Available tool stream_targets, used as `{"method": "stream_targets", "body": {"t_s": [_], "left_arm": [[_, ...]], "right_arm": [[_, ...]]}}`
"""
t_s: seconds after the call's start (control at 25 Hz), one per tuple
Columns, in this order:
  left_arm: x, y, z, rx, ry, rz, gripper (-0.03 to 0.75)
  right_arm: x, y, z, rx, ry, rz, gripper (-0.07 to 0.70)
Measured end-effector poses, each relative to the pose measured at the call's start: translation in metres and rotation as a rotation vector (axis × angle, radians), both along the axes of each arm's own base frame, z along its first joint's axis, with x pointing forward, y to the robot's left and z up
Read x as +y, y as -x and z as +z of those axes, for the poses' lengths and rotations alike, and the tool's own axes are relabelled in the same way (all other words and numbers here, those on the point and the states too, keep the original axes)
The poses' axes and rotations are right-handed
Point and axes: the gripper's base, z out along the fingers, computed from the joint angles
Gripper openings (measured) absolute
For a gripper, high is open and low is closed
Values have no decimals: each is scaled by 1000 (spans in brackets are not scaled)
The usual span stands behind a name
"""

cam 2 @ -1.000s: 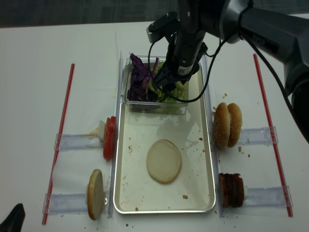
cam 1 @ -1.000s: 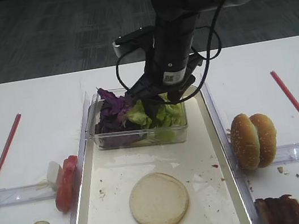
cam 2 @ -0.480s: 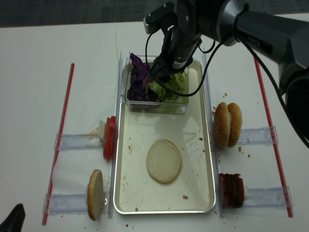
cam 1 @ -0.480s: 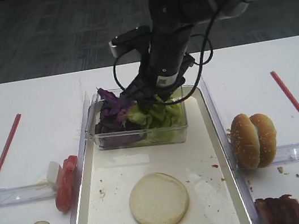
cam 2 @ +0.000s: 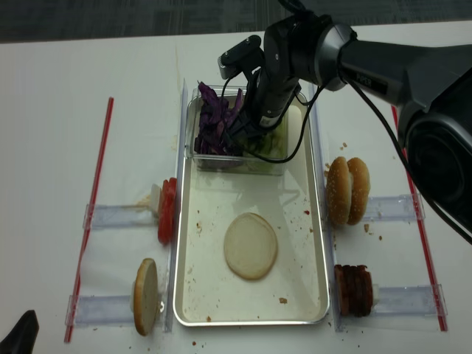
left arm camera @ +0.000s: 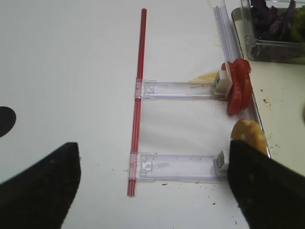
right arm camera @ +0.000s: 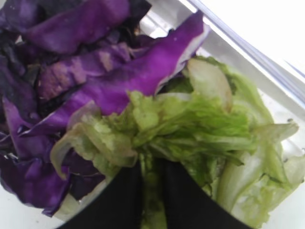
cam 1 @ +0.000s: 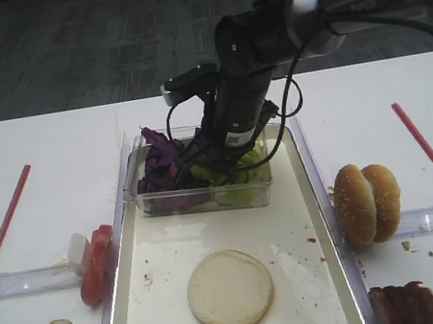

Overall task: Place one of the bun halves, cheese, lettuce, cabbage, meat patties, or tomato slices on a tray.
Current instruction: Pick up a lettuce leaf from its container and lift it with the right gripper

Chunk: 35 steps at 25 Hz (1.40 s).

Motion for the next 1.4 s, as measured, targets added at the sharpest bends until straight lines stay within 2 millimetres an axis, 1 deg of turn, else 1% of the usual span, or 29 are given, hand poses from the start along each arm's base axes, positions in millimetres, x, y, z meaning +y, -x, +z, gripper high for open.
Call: {"method": "stream_targets", "body": {"t_s": [0.08, 0.24, 0.44, 1.04, 1.24, 1.4], "left_arm": [[0, 0, 0, 0, 0, 0, 613], [0, 0, 0, 0, 0, 0, 613], [0, 0, 0, 0, 0, 0, 613], [0, 0, 0, 0, 0, 0, 613], [0, 0, 0, 0, 0, 0, 613], [0, 0, 0, 0, 0, 0, 613]], "right_arm": [[0, 0, 1, -4, 3, 2, 62], [1, -2, 11, -10, 2, 9, 41], [4, -6, 36, -12, -5, 21, 40], [8, -11, 91, -4, -6, 42, 39], [8, -11, 102, 3, -4, 24, 39], [5, -9, 103, 27, 23, -3, 39]]}}
